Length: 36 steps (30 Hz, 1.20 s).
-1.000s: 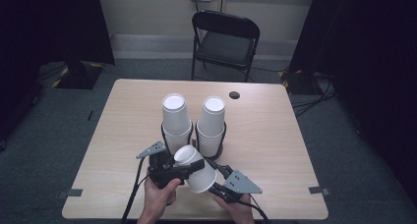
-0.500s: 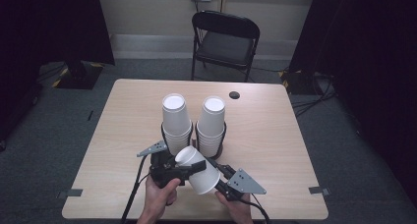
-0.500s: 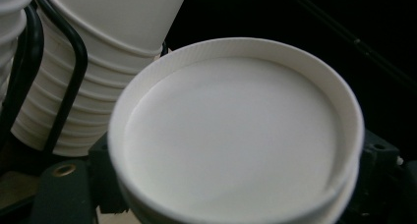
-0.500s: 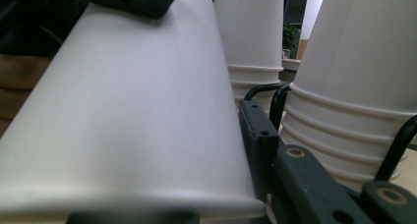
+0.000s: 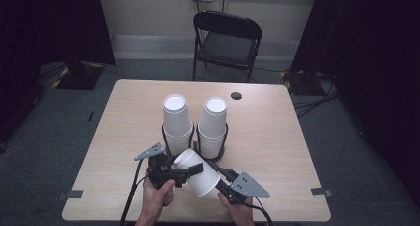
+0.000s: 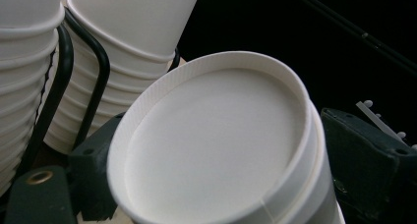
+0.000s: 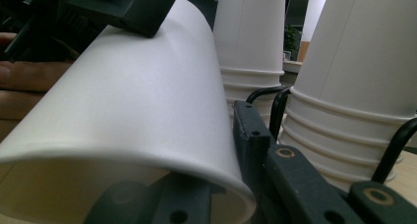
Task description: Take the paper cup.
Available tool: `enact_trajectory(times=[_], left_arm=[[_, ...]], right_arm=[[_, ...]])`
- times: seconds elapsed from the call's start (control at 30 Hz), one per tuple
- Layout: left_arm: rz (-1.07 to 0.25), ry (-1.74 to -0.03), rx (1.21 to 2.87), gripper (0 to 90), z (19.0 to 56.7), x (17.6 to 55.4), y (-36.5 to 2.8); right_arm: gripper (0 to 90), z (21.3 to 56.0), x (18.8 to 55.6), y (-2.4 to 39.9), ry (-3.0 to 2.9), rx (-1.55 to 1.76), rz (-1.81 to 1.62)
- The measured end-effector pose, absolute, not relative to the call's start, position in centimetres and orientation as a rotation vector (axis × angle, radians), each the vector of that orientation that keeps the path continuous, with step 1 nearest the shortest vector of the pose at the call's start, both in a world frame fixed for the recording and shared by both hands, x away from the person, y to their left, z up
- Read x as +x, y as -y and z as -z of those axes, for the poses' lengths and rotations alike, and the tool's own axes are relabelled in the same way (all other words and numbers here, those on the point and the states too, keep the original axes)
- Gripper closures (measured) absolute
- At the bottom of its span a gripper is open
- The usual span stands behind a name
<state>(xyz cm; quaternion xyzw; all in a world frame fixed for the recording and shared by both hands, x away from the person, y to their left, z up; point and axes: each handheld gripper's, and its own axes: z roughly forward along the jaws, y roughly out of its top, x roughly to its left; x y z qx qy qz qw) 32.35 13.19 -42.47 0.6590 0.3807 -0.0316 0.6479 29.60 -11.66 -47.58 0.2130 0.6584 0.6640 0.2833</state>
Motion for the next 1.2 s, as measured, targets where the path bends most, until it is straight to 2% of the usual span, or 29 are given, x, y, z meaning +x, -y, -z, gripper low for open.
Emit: enact_trajectory(times=[0.3,0.47,0.57,0.63,1.03,1.1,1.2], left_arm=[[0.059,-0.840,1.512,9.6,42.2,32.1,-13.5],[-0.078,-0.836,1.535,5.8,41.6,31.4,-13.9],[-0.086,-0.823,1.547,9.7,41.5,31.4,-14.2],[-0.109,-0.798,1.546,15.6,41.6,31.3,-14.5],[-0.154,-0.701,1.575,15.4,42.3,31.1,-16.2],[-0.236,-0.700,1.599,15.8,42.5,30.9,-16.5],[-0.289,-0.708,1.608,15.8,42.9,30.8,-16.7]], right_arm=[[84.5,47.6,29.5,11.7,-1.737,0.591,-1.792],[86.5,47.7,29.6,12.3,-1.721,0.634,-1.798],[86.5,47.8,29.5,12.8,-1.727,0.636,-1.786],[86.5,47.7,29.5,13.1,-1.727,0.659,-1.780],[86.4,47.5,29.7,13.2,-1.829,0.700,-1.743],[86.4,47.4,29.7,13.3,-1.862,0.715,-1.724],[86.4,47.2,29.8,13.5,-1.914,0.749,-1.713]])
